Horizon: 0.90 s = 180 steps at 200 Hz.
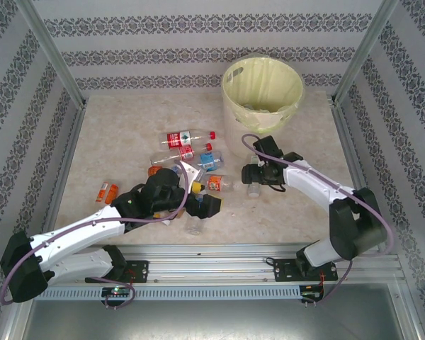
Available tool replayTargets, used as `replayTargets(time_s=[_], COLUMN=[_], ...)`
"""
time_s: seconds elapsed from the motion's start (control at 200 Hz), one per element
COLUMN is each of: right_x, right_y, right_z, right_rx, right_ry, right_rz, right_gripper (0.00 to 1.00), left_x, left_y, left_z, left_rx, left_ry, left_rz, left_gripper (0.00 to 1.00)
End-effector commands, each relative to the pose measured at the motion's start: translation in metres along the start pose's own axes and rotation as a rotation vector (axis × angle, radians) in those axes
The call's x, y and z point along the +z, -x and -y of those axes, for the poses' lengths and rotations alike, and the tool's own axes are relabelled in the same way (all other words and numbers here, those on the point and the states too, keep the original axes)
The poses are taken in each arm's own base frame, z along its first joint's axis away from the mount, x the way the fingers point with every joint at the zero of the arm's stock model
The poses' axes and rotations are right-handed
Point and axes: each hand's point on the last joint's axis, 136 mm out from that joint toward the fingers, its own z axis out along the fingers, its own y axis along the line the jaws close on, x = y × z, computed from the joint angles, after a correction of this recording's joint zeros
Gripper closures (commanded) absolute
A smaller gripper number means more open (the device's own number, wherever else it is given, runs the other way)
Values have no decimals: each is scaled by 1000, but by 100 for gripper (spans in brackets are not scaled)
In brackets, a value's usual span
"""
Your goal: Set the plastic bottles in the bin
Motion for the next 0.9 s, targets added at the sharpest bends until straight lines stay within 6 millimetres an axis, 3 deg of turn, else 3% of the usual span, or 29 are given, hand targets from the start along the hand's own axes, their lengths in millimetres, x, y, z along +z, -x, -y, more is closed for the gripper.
replayTargets(time_s=[0.0,0.36,0.52,0.744,0.894], right_x=[3,35,41,19,-14], right_y=[24,34,32,24,14], right_z=[-8,-3,0,5,6], right_rx=[18,46,35,-17,-31], right_ry=[-3,-70,-93,-107,-62], right_rz=[65,44,31,76,143], right_gripper=[19,22,30,48,50], left_x=[-5,-4,-3,-4,-2], left_y=[15,17,17,20,19], left_z=[4,8,10,12,11], left_rx=[-18,-37,-41,-38,-30], left_ry=[-23,-54,-66,-75,-66], left_rz=[77,89,89,101,93], left_gripper=[0,0,0,0,0])
